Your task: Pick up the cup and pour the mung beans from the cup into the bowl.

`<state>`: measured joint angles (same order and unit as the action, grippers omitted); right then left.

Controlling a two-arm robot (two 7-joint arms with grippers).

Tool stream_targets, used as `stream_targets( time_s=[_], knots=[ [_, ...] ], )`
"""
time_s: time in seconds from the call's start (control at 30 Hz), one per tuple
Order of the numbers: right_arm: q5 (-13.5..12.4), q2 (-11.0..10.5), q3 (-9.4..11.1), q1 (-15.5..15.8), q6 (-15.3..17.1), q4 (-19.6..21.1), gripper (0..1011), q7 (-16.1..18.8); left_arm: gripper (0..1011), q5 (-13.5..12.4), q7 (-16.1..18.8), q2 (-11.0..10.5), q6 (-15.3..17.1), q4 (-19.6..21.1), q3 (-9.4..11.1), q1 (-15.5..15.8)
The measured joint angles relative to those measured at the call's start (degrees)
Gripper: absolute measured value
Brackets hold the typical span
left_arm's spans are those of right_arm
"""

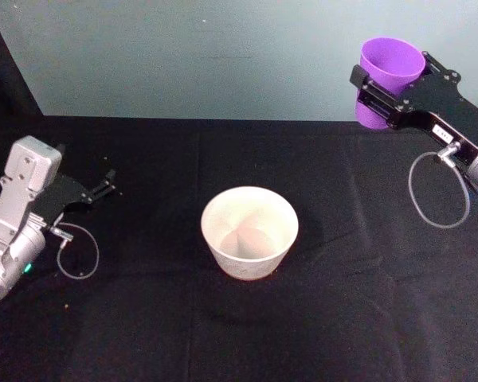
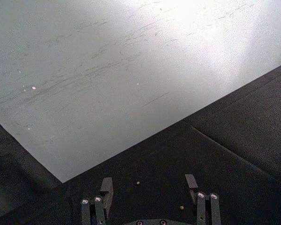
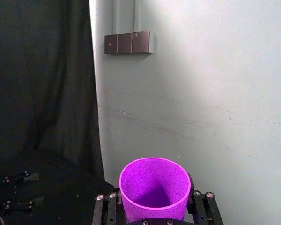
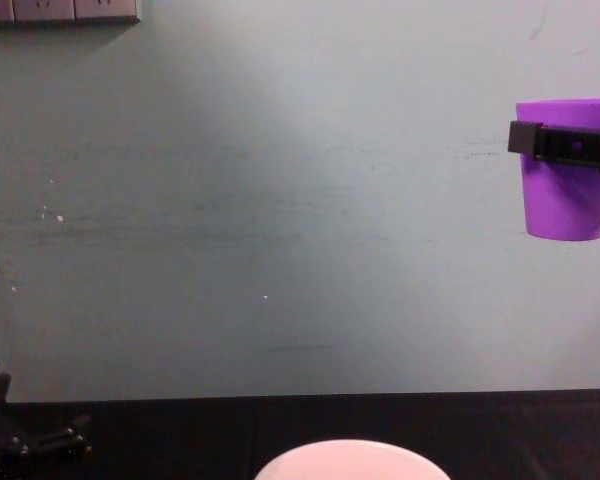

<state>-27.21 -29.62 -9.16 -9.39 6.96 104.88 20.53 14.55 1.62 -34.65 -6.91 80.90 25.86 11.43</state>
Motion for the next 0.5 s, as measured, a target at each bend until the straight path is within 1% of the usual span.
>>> stream_targets(
  time_s=[0.5],
  knots=[
    [0.0,0.0,0.0,0.0,0.0,0.0,743,0.0,1000,0.0,0.0,0.0,0.0,0.0,0.0,0.0]
  ],
)
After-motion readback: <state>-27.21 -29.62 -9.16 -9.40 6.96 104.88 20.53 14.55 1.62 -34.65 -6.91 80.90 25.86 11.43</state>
